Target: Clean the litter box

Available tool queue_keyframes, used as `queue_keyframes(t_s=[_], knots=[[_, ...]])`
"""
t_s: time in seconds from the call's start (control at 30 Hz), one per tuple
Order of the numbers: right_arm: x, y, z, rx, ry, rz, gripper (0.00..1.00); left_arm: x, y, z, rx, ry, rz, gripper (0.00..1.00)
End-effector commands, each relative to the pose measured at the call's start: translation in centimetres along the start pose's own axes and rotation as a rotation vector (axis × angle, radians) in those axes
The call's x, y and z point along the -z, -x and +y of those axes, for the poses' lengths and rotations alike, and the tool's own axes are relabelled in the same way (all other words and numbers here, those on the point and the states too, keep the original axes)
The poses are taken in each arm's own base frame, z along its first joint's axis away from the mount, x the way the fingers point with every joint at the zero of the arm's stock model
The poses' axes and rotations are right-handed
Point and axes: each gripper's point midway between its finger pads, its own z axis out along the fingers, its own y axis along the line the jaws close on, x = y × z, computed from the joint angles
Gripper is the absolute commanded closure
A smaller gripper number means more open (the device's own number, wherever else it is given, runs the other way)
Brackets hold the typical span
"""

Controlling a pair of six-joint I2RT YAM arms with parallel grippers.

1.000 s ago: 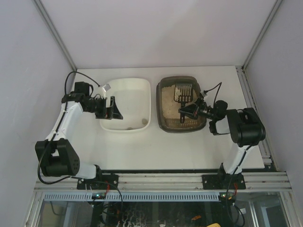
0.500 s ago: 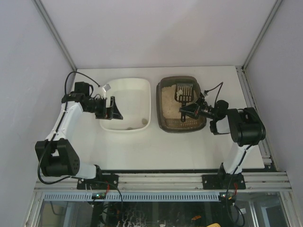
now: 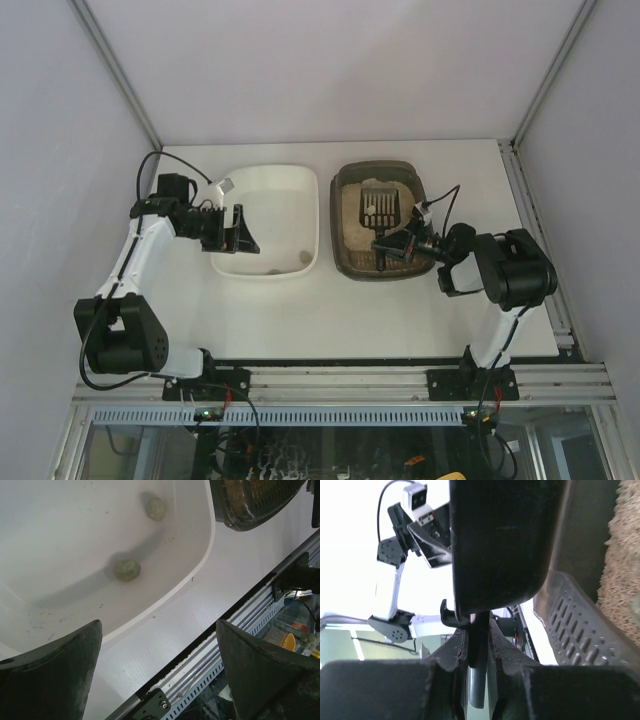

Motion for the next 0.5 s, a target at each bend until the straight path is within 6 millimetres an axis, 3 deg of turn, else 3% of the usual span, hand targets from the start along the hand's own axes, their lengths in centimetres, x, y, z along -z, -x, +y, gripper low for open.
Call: queue_keyframes(t_s=[0.0, 0.17, 0.37, 0.47], knots=[[0.8, 1.8, 1.4, 0.061, 0.045, -0.091, 1.00, 0.2, -0.5, -0.8, -0.033, -0.031, -0.007, 0.01], [-1.3, -1.6, 0.1, 0.081, -0.005, 0.046, 1.00, 0.1, -0.7, -0.7, -0.033, -0.032, -0.001, 0.01], [1.5, 2.2, 1.4, 0.036, 0.040, -0.106, 1.00, 0.0, -0.7, -0.8, -0.028, -0.040, 0.006, 0.01], [1.4, 0.5, 0.0, 0.001, 0.010, -0.081, 1.00, 0.0, -0.8, -0.7, -0.029, -0.039, 0.008, 0.01]])
